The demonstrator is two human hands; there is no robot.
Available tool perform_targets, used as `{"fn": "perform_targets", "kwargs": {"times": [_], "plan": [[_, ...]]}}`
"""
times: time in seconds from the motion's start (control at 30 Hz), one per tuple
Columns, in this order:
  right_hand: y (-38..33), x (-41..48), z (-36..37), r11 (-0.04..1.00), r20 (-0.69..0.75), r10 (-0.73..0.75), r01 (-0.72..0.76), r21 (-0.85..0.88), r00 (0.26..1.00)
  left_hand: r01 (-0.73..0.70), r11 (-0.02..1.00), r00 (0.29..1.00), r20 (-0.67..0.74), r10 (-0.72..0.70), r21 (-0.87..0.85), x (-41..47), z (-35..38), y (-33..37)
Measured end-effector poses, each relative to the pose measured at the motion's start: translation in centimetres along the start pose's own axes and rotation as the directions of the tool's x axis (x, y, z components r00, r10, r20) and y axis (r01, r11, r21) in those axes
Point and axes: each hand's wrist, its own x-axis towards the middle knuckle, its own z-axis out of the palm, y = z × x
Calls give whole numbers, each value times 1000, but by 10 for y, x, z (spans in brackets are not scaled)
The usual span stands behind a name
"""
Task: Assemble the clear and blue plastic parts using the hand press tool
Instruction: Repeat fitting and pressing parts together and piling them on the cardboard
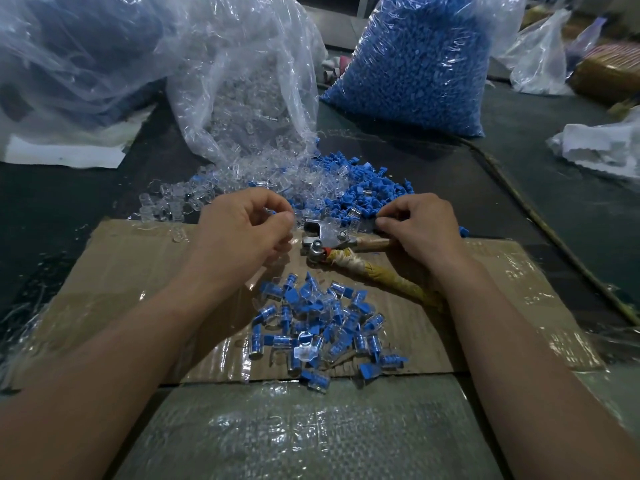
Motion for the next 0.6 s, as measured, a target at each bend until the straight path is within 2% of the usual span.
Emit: {"fn": "perform_targets", "kwargs": {"times": [0.17, 0.33, 0.47, 0.6], "plan": [[-7, -6, -7, 976, -84, -4, 22, 216, 996, -46, 996, 999, 23, 44, 78, -1, -1, 0], [-31, -24, -14, 867, -90, -90, 123, 484, 992, -86, 993, 995, 51, 83, 79, -2, -1, 0], [-53, -38, -9, 810, -29, -205, 186, 556, 978, -79, 995, 995, 67, 75, 63, -2, 1, -2], [-65, -44, -1, 761, -11, -263, 215, 612, 965, -125, 978, 992, 42, 119, 170, -2, 3, -2]]}}
